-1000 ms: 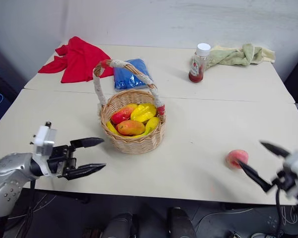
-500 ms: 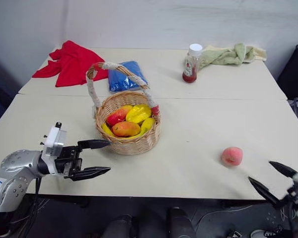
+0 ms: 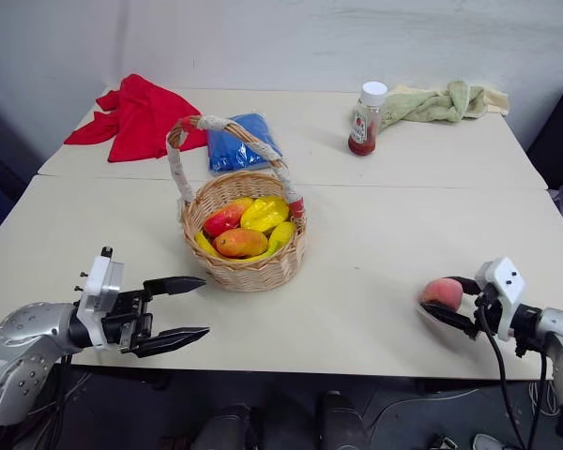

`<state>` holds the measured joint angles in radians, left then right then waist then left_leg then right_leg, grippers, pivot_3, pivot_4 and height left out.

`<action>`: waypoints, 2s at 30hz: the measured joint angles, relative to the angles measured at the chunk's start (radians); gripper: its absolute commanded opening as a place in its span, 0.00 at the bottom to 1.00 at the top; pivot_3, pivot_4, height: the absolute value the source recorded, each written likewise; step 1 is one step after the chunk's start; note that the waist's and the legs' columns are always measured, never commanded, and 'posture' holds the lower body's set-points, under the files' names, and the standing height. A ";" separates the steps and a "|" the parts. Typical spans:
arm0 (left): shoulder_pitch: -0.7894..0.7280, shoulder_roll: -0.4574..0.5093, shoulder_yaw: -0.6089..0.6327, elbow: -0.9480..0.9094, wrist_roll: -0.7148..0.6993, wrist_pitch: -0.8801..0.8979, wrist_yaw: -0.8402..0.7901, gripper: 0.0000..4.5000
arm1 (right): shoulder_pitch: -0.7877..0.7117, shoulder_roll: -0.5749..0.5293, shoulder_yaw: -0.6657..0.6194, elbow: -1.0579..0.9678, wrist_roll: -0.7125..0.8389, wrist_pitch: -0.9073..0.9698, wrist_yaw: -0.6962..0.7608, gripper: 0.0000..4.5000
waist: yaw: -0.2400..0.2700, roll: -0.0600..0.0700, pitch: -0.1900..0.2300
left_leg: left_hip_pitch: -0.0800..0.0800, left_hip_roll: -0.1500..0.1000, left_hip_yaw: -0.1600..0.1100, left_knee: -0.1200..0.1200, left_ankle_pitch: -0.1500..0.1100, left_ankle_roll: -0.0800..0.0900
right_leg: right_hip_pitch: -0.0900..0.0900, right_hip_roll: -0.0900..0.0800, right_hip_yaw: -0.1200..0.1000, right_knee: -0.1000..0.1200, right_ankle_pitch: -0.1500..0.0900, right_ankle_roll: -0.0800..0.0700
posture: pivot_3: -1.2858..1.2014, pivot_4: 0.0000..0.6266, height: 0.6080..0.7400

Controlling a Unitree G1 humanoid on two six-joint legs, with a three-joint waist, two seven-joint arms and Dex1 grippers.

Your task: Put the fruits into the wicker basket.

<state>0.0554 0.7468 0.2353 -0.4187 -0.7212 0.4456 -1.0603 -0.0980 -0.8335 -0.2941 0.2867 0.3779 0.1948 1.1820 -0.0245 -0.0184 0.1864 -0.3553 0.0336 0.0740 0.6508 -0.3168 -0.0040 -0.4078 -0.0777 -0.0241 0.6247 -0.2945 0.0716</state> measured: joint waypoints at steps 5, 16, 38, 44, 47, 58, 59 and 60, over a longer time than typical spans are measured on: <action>0.046 -0.001 0.054 -0.012 -0.011 0.002 0.028 1.00 | -0.053 -0.001 0.025 -0.055 0.037 0.023 0.073 0.59 | -0.003 0.000 0.000 | 0.000 0.001 0.000 -0.001 0.000 0.000 | -0.001 0.000 0.000 0.001 0.000 0.000 | 0.52 0.24 1.00; 0.241 -0.051 0.271 -0.013 -0.082 -0.001 0.074 1.00 | -0.459 0.296 0.397 -0.626 0.150 0.393 -0.193 0.59 | -0.015 0.000 0.000 | -0.005 0.005 0.000 -0.001 0.001 -0.006 | -0.009 0.000 0.000 0.003 -0.001 -0.002 | 0.52 0.24 1.00; 0.269 -0.116 0.301 -0.036 -0.093 -0.049 0.112 1.00 | -0.388 0.205 0.298 -0.750 0.486 0.590 -0.131 1.00 | -0.002 -0.003 -0.002 | -0.017 0.001 -0.008 0.002 0.000 0.000 | -0.013 -0.006 -0.012 0.001 -0.001 -0.003 | 0.52 0.24 1.00; 0.210 -0.112 0.297 -0.037 -0.111 -0.038 0.125 1.00 | -0.436 0.155 0.259 -0.546 0.336 0.433 -0.108 1.00 | -0.017 -0.002 -0.001 | -0.008 0.003 -0.008 0.001 0.002 -0.003 | -0.006 -0.001 -0.012 0.001 -0.001 -0.005 | 0.52 0.24 1.00; 0.192 -0.105 0.295 -0.035 -0.115 -0.029 0.131 1.00 | -0.517 0.175 0.281 -0.411 0.239 0.336 -0.104 1.00 | -0.015 -0.002 -0.001 | -0.010 0.003 -0.008 0.000 0.002 -0.004 | -0.008 -0.001 -0.012 0.001 -0.001 -0.005 | 0.52 0.24 1.00; 0.153 -0.097 0.268 -0.003 -0.115 -0.010 0.138 1.00 | -0.724 0.400 0.431 -0.004 0.072 0.096 0.034 0.37 | -0.003 -0.002 -0.001 | -0.016 0.003 -0.008 0.002 0.003 -0.004 | -0.012 -0.002 -0.014 0.002 0.000 -0.004 | 0.52 0.24 1.00; 0.153 -0.095 0.267 -0.003 -0.115 -0.010 0.136 1.00 | -0.724 0.399 0.429 -0.004 0.069 0.088 0.040 0.31 | -0.004 -0.002 -0.001 | -0.016 0.003 -0.008 0.002 0.003 -0.004 | -0.012 -0.002 -0.014 0.002 0.000 -0.004 | 0.52 0.24 1.00; 0.153 -0.092 0.267 -0.002 -0.115 -0.010 0.132 1.00 | -0.723 0.397 0.428 -0.004 0.066 0.082 0.047 0.22 | -0.005 -0.002 -0.001 | -0.016 0.003 -0.008 0.002 0.003 -0.004 | -0.012 -0.002 -0.014 0.002 0.000 -0.004 | 0.52 0.24 1.00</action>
<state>0.2081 0.6547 0.5028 -0.4212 -0.8363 0.4359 -0.9280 -0.8213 -0.4364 0.1340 0.2831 0.4442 0.2766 1.2289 -0.0291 -0.0201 0.1858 -0.3713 0.0368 0.0659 0.6527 -0.3138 -0.0079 -0.4196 -0.0801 -0.0378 0.6266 -0.2945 0.0678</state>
